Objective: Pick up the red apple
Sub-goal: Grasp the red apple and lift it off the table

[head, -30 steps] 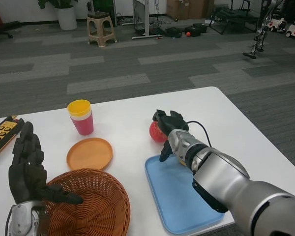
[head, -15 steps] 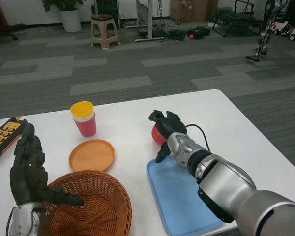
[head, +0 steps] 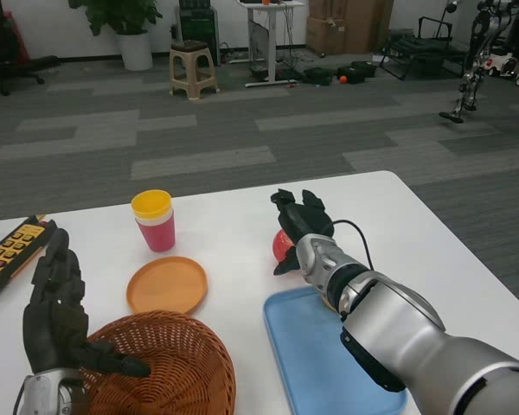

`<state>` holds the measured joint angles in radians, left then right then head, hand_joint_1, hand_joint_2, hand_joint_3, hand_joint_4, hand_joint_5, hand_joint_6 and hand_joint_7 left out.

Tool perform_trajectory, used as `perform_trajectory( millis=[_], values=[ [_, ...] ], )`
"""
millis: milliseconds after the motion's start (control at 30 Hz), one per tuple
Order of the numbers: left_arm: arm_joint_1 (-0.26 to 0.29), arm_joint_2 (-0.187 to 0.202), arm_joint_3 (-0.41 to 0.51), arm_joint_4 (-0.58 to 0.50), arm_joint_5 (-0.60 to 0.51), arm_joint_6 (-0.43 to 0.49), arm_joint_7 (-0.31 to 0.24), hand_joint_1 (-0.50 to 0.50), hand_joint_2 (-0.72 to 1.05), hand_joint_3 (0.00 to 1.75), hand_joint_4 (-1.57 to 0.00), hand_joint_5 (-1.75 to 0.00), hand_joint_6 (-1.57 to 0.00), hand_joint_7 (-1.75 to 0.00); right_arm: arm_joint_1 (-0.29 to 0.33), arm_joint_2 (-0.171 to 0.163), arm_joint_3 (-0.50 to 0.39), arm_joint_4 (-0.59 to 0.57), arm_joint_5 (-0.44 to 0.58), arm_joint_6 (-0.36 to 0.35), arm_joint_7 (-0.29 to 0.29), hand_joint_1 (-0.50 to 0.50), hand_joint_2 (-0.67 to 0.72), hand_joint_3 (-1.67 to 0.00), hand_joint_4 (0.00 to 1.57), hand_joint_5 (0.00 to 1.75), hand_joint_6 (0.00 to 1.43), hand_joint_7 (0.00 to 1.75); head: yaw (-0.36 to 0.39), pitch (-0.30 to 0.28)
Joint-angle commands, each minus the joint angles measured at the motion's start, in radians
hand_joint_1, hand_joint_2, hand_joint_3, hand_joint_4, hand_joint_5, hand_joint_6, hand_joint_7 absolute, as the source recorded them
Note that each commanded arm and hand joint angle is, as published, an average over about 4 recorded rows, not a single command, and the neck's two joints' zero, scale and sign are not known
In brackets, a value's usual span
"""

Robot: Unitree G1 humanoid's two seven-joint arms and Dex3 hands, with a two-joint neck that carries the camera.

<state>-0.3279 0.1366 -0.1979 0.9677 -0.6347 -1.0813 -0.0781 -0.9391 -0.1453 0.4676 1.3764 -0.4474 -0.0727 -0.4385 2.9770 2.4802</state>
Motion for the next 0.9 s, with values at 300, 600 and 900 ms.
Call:
perform_trajectory(
  millis=[300,600,900],
  values=[
    [0.017,0.015,-0.004,-0.009,-0.002,-0.003,-0.001,-0.50,-0.70,0.09,0.00,0.00,-0.29,0.00,-0.023,0.004,-0.080,0.043,0.001,0.075,0.045,-0.46,-0.48,-0.34,0.00,0.00,0.00,0.63,-0.008,0.004],
    [0.017,0.014,-0.014,-0.008,-0.002,-0.003,-0.002,-0.50,-0.64,0.09,0.00,0.00,-0.29,0.00,-0.018,-0.005,-0.098,0.060,0.001,0.092,0.087,-0.46,-0.53,-0.48,0.00,0.00,0.00,0.65,-0.028,-0.044],
    [0.015,0.008,-0.022,-0.005,-0.002,-0.003,-0.002,-0.50,-0.66,0.09,0.00,0.00,-0.29,0.00,0.005,-0.014,-0.107,0.062,-0.001,0.096,0.136,-0.42,-0.54,-0.48,0.00,0.00,0.00,0.70,-0.036,-0.061]
  ],
)
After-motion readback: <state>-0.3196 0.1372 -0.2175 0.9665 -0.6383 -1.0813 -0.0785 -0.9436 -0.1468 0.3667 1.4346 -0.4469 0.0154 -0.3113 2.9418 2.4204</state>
